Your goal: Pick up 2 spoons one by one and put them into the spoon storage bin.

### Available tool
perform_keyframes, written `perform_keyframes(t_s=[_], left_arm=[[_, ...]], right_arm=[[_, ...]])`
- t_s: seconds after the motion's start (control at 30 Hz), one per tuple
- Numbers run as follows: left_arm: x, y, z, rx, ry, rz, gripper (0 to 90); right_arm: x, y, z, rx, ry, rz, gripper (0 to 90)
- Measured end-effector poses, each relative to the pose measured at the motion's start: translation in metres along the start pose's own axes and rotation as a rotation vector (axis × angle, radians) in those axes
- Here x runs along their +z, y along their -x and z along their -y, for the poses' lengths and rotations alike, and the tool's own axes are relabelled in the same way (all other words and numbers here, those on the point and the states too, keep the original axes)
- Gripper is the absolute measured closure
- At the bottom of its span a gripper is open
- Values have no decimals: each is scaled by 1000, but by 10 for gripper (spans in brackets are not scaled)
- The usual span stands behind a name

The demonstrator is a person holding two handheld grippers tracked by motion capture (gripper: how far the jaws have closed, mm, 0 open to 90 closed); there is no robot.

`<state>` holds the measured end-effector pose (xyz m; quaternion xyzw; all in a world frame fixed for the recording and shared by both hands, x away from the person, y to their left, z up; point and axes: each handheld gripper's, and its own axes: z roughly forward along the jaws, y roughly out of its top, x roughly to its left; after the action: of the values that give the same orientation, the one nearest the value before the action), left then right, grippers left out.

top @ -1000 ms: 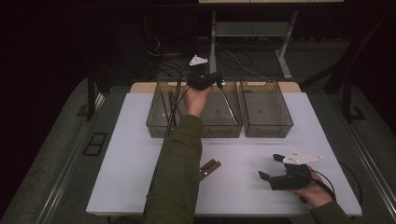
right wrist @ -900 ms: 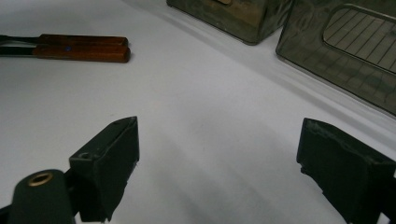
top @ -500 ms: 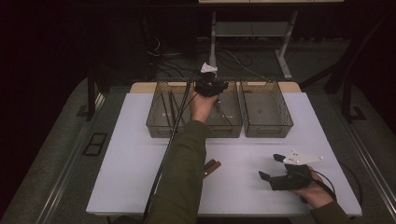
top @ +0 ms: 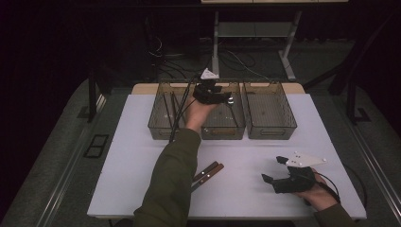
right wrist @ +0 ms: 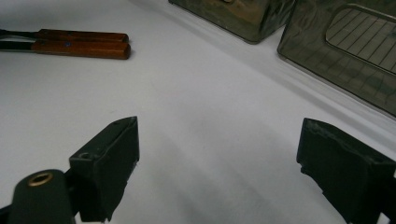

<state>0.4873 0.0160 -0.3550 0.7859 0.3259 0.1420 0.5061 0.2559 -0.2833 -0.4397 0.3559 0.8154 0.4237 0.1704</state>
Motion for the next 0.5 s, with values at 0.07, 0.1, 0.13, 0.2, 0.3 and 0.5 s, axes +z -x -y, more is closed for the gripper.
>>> perform_keyframes(t_s=[0.07, 0.1, 0.13, 0.2, 0.3, 0.5], left_arm=[[-6, 0, 3, -3, -3, 4, 437], [-10, 0, 4, 5, -5, 4, 431], [-13, 0, 5, 12, -6, 7, 424], [-19, 2, 8, 16, -9, 18, 404], [-28, 4, 12, 27, -10, 30, 371], [-45, 9, 19, 55, -21, 45, 329]], right_arm=[[0, 0, 0, 0, -1, -1, 132], [0, 0, 0, 0, 0, -1, 132], [0, 0, 0, 0, -1, -2, 131], [0, 0, 0, 4, -5, -4, 131], [1, -1, 0, 6, -8, -4, 131], [2, -1, 1, 4, -12, -3, 132]])
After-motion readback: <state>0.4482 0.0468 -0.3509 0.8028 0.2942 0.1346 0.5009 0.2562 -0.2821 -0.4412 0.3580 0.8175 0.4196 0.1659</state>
